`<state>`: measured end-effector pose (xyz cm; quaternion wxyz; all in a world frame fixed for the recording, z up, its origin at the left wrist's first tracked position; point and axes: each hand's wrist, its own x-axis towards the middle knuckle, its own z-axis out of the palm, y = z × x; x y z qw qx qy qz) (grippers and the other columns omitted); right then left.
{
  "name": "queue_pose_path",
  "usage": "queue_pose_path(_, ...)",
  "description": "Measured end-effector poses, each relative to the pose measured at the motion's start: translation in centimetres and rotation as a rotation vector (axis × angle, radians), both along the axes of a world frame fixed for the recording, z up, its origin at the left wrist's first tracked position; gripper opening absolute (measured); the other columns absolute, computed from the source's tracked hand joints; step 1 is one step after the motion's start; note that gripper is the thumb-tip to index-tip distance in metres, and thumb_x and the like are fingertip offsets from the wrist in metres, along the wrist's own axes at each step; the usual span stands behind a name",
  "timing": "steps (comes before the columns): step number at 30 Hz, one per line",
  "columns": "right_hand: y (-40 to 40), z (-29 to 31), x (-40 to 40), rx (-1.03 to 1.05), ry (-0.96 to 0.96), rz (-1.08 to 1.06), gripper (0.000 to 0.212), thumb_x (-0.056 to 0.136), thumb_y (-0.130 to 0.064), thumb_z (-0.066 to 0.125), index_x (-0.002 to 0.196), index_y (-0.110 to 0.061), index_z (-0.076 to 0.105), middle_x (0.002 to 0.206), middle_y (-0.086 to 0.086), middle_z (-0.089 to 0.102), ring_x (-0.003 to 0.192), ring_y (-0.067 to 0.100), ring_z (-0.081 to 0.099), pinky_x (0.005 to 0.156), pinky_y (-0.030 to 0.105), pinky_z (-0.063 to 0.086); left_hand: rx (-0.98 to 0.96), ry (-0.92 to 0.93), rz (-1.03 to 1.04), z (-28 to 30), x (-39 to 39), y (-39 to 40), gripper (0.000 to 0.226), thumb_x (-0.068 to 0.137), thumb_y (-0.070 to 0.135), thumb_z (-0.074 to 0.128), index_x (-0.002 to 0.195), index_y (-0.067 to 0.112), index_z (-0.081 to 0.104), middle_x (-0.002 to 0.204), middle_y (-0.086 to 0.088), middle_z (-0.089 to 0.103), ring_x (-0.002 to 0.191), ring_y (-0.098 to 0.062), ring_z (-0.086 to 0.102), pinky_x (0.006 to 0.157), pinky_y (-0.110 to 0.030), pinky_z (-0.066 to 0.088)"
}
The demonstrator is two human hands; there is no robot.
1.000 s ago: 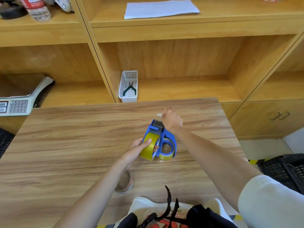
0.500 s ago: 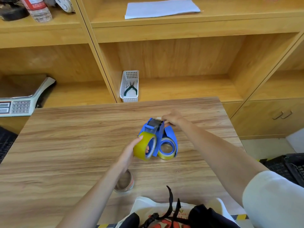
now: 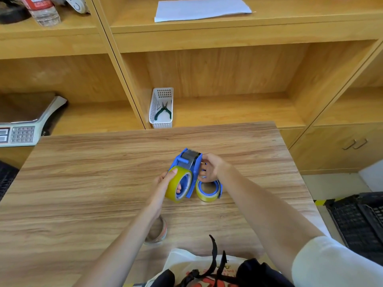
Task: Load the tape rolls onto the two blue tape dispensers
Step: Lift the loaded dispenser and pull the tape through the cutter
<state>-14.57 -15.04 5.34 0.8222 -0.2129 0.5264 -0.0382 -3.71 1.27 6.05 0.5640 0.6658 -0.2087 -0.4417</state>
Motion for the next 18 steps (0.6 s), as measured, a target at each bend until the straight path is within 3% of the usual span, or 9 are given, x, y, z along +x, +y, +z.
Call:
queue_pose_path(2,0.2,-0.1,0.2,0.001,-0.019,-0.023,0.019,0.094,-0.019,0.049,0.082,-0.013,0.061,0.081,0.001,0.064,0.076,0.020,0.058,0.085,0.034,0.045,0.007,-0.001,0.015,-0.2,0.1,-0.1,0.039,0.094,0.029,0.059,0.061,0.008,0.060,0.050,-0.002,0.062,0.045,-0.012,0.055,0.050,-0.019,0.047)
queue_pose_path(5,0.3,-0.3,0.6,0.014,-0.049,-0.047,0.017,0.095,-0.022,0.050,0.087,-0.014,0.063,0.086,0.000,0.066,0.080,0.020,0.060,0.085,0.036,0.045,0.027,0.017,0.051,-0.3,0.2,-0.5,0.040,0.092,0.032,0.061,0.058,0.011,0.063,0.050,-0.002,0.063,0.048,-0.014,0.056,0.057,-0.023,0.048)
queue_pose_path(9,0.1,-1.1,1.2,-0.006,-0.120,-0.106,0.020,0.099,-0.031,0.049,0.106,-0.017,0.062,0.117,-0.002,0.064,0.117,0.022,0.057,0.102,0.040,0.043,0.096,0.142,0.164,-0.8,0.9,-1.4,0.037,0.088,0.038,0.063,0.058,0.017,0.069,0.056,-0.003,0.065,0.052,-0.016,0.059,0.068,-0.033,0.050)
queue_pose_path(11,0.2,-1.2,1.3,-0.044,-0.123,-0.077,0.020,0.097,-0.035,0.052,0.101,-0.018,0.064,0.122,-0.002,0.062,0.116,0.022,0.057,0.088,0.046,0.048,0.131,0.217,0.177,-1.3,1.4,-1.8,0.031,0.085,0.040,0.065,0.062,0.020,0.072,0.062,-0.004,0.066,0.056,-0.017,0.060,0.073,-0.035,0.050)
queue_pose_path(13,0.5,-1.1,1.3,-0.084,-0.111,-0.022,0.019,0.095,-0.036,0.055,0.094,-0.020,0.065,0.119,-0.002,0.063,0.108,0.021,0.059,0.073,0.045,0.050,0.141,0.289,0.171,-1.7,1.9,-2.1,0.027,0.087,0.040,0.062,0.070,0.019,0.069,0.061,-0.002,0.063,0.051,-0.013,0.058,0.066,-0.031,0.050)
queue_pose_path(18,1.1,-1.7,1.7,-0.184,-0.042,0.038,0.021,0.096,-0.024,0.055,0.116,-0.023,0.061,0.123,-0.002,0.061,0.113,0.018,0.057,0.077,0.039,0.049,0.095,0.491,0.249,-2.3,2.7,-2.7,0.024,0.091,0.028,0.047,0.075,0.014,0.060,0.054,0.002,0.056,0.048,-0.009,0.051,0.054,-0.023,0.045)
